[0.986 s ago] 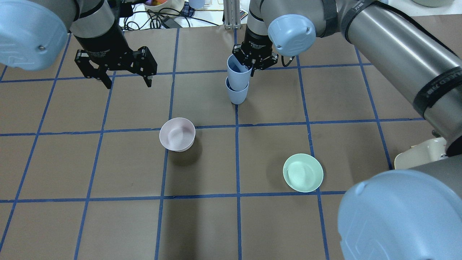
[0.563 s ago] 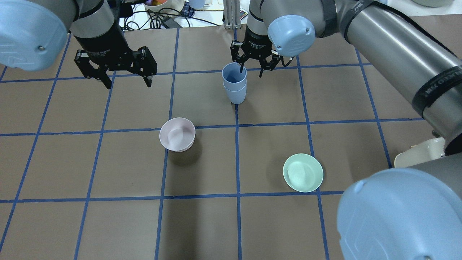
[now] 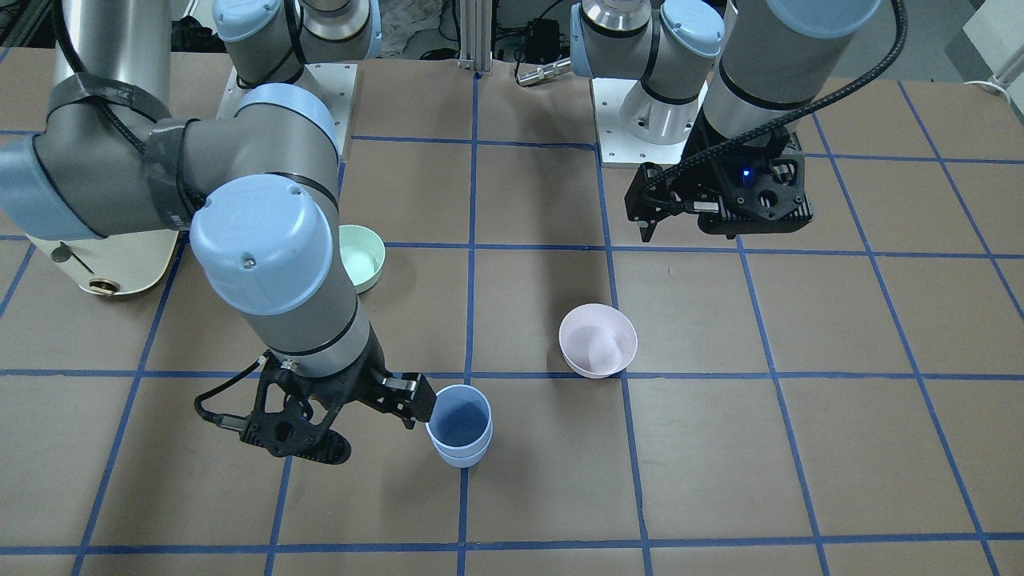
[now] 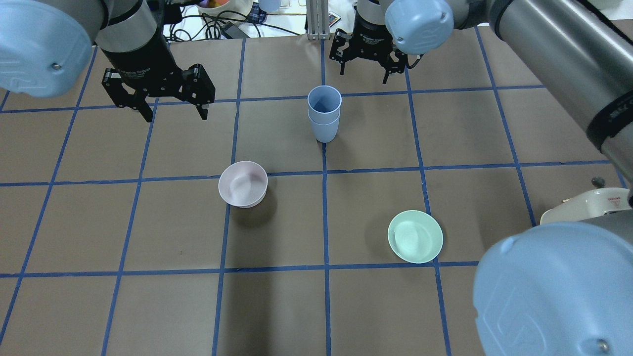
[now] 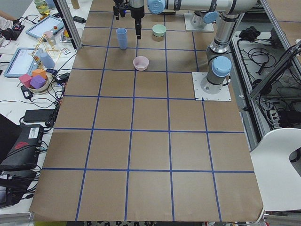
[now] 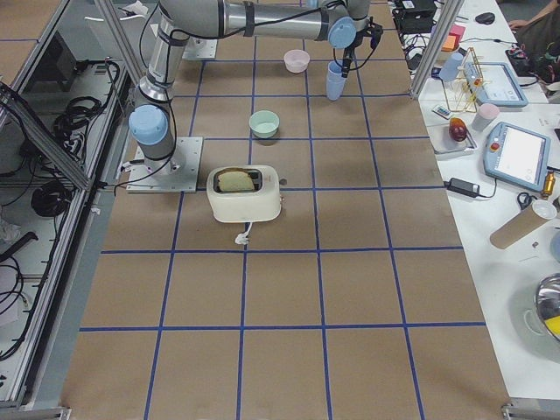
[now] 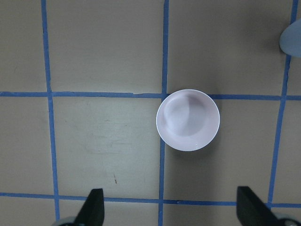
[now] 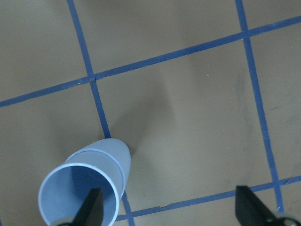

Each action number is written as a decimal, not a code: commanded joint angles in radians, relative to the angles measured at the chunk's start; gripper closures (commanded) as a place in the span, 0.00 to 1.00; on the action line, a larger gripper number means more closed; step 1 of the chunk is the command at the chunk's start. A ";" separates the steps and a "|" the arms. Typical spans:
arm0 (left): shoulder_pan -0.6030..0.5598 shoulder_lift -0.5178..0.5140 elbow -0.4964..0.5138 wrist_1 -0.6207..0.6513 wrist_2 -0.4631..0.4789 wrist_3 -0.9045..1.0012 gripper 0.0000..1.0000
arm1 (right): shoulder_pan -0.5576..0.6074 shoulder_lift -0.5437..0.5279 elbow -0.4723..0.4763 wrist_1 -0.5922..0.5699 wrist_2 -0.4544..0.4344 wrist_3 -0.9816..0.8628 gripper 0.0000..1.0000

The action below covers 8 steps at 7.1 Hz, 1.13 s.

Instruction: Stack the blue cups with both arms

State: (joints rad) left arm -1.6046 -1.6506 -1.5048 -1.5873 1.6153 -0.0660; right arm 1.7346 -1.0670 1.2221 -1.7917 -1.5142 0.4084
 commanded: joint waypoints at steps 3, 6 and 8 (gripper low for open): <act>0.000 0.000 0.000 0.000 0.000 0.000 0.00 | -0.147 -0.173 0.081 0.215 -0.018 -0.349 0.00; -0.002 0.003 0.000 0.000 0.000 0.000 0.00 | -0.184 -0.374 0.305 0.189 -0.027 -0.364 0.00; 0.000 0.003 -0.002 0.001 -0.006 0.014 0.00 | -0.185 -0.418 0.321 0.221 -0.119 -0.362 0.00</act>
State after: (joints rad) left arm -1.6051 -1.6475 -1.5051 -1.5866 1.6139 -0.0627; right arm 1.5506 -1.4556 1.5280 -1.5877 -1.6041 0.0453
